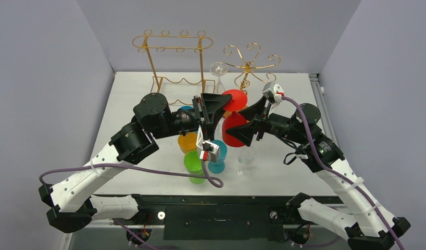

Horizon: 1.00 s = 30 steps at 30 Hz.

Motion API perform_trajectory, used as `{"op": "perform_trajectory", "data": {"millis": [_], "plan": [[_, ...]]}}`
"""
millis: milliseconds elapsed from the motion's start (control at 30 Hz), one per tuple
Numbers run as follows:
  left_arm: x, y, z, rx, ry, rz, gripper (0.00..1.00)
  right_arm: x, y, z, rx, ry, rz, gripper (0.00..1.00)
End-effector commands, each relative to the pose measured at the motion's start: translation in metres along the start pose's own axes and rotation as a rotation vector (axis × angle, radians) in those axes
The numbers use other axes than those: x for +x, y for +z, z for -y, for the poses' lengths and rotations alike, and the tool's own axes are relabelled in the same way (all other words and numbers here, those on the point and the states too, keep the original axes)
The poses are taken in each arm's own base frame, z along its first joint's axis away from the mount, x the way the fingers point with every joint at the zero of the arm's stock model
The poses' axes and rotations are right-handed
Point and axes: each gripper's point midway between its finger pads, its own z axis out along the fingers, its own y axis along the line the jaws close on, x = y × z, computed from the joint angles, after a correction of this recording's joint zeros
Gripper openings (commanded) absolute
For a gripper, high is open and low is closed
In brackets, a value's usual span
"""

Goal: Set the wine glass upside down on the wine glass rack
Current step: Turn the wine glass upside down at the wine rack.

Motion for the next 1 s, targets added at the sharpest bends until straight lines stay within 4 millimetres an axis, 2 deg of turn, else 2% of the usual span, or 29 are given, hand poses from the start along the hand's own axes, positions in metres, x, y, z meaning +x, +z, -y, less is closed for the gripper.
{"op": "perform_trajectory", "data": {"millis": [0, 100, 200, 267, 300, 433, 567, 667, 800, 967], "plan": [[-0.01, -0.009, -0.034, -0.139, 0.011, 0.019, 0.34, -0.017, -0.006, 0.013, 0.079, -0.067, 0.078, 0.68], [-0.008, -0.011, -0.042, -0.178, -0.01, 0.009, 0.62, -0.018, -0.015, 0.033, 0.173, -0.067, 0.106, 0.64], [-0.002, -0.013, -0.044, -0.189, -0.052, -0.025, 0.78, -0.018, -0.027, 0.064, 0.301, -0.048, 0.154, 0.59], [0.006, -0.014, -0.035, -0.147, -0.064, -0.073, 0.92, -0.014, -0.037, 0.09, 0.415, -0.018, 0.182, 0.58], [0.011, -0.015, -0.03, -0.129, -0.079, -0.098, 0.96, -0.01, -0.041, 0.101, 0.464, -0.006, 0.187, 0.57], [0.027, -0.019, -0.024, -0.15, -0.2, -0.182, 0.96, 0.011, -0.044, 0.129, 0.566, 0.001, 0.17, 0.57], [0.039, -0.022, -0.017, -0.158, -0.435, -0.267, 0.96, 0.02, -0.047, 0.15, 0.65, -0.024, 0.155, 0.57], [0.045, -0.026, -0.003, -0.129, -0.59, -0.327, 0.96, 0.012, -0.047, 0.161, 0.68, -0.045, 0.194, 0.57], [0.047, -0.029, 0.02, -0.081, -0.709, -0.373, 0.96, 0.009, -0.043, 0.175, 0.702, -0.053, 0.213, 0.57], [0.049, -0.034, 0.034, -0.055, -0.836, -0.423, 0.96, 0.012, -0.034, 0.188, 0.702, -0.054, 0.205, 0.57]]}}
